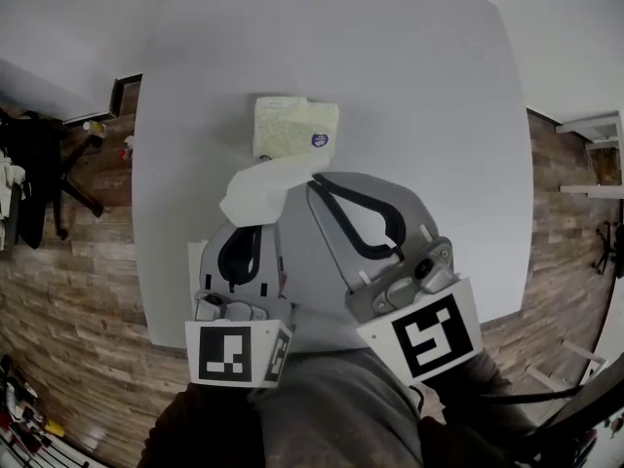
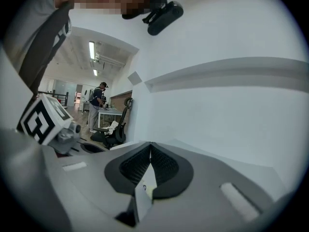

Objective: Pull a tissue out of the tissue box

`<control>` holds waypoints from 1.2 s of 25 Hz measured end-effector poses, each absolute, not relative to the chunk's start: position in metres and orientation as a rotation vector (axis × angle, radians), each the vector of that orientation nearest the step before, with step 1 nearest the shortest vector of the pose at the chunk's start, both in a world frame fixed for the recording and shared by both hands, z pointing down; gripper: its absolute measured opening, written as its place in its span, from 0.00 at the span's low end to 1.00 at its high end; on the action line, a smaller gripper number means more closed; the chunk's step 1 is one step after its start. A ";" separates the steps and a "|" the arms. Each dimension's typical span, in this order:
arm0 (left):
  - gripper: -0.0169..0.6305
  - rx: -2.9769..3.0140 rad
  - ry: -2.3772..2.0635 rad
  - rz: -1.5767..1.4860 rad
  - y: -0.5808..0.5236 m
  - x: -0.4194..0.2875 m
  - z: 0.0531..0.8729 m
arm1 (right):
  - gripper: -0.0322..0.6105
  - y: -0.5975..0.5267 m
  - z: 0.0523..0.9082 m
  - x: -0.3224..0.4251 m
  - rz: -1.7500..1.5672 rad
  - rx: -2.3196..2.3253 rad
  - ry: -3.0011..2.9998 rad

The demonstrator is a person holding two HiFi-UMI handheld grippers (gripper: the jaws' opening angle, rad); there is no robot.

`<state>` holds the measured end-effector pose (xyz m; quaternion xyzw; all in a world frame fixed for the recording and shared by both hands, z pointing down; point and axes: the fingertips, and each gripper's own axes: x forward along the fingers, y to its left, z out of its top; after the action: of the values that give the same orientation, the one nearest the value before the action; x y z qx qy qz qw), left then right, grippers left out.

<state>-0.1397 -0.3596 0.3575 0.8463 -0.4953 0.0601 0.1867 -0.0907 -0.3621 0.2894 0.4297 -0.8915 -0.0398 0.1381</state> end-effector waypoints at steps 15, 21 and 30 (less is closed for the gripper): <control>0.03 2.211 -1.718 0.060 -0.230 -0.289 0.291 | 0.05 -0.338 0.278 -0.206 -0.075 1.127 -2.566; 0.03 2.235 -1.733 0.064 -0.203 -0.333 0.283 | 0.05 -0.299 0.275 -0.230 -0.139 1.210 -2.586; 0.03 2.326 -1.631 0.121 -0.173 -0.328 0.293 | 0.06 -0.197 0.396 -0.256 0.096 1.072 -2.476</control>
<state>-0.3281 -0.1729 0.2925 0.8090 -0.5673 0.0421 0.1485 -0.2560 -0.1966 0.3955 0.3874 -0.8948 0.0349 0.2190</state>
